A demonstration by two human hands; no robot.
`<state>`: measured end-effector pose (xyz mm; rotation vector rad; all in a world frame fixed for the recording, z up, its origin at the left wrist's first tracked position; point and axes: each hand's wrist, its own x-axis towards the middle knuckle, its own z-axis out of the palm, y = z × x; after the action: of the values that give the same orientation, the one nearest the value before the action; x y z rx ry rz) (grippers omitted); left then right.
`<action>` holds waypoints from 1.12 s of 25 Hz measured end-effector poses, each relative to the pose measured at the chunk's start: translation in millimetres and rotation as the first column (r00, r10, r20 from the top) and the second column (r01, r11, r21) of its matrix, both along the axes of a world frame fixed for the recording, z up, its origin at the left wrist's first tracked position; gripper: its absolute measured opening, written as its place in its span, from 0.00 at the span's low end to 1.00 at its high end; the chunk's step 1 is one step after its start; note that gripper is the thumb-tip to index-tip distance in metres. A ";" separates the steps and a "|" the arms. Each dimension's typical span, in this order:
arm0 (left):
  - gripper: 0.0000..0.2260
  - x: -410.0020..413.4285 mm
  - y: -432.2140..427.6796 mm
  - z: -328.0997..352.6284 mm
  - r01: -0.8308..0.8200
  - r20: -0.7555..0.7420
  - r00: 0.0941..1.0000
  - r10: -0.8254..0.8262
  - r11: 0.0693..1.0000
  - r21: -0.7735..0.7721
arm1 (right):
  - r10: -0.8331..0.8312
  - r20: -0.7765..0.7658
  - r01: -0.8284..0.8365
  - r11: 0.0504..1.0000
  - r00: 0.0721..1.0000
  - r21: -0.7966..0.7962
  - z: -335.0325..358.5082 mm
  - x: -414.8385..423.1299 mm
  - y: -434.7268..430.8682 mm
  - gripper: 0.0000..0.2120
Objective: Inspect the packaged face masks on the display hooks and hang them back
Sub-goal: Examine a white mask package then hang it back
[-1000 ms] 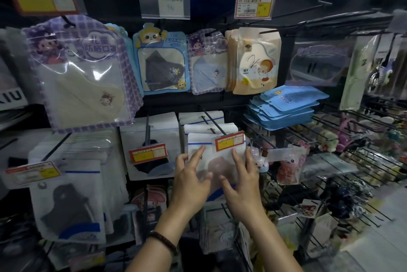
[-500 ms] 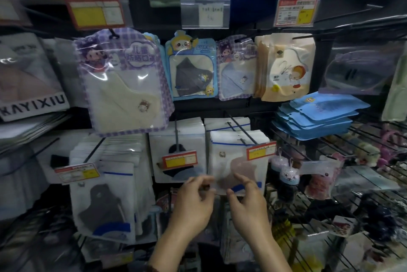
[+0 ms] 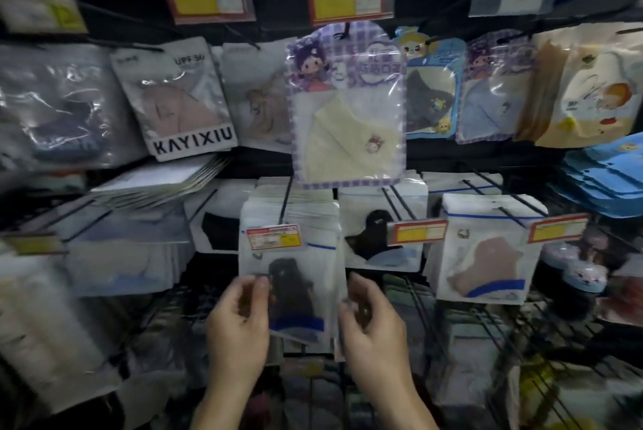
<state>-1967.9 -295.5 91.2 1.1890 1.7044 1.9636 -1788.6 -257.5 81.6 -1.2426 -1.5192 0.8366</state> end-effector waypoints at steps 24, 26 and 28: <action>0.13 -74.1 8.5 21.5 0.248 0.084 0.967 -0.241 0.966 -0.075 | -0.283 -0.191 0.302 0.950 0.940 0.075 18.5 -81.1 -8.4 0.17; 0.16 -72.4 -2.6 17.7 0.268 0.094 0.959 -0.267 0.963 -0.006 | -0.272 -0.288 0.310 0.946 0.918 0.094 15.3 -80.3 -15.6 0.15; 0.17 -67.6 -14.1 12.0 0.284 0.130 0.948 -0.291 0.956 0.073 | -0.238 -0.398 0.301 0.948 0.886 0.103 14.0 -77.7 -25.4 0.12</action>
<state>-2035.6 -309.5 103.2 1.2094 1.3335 1.8739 -1866.3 -283.0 95.6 -1.0664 -1.0483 0.7035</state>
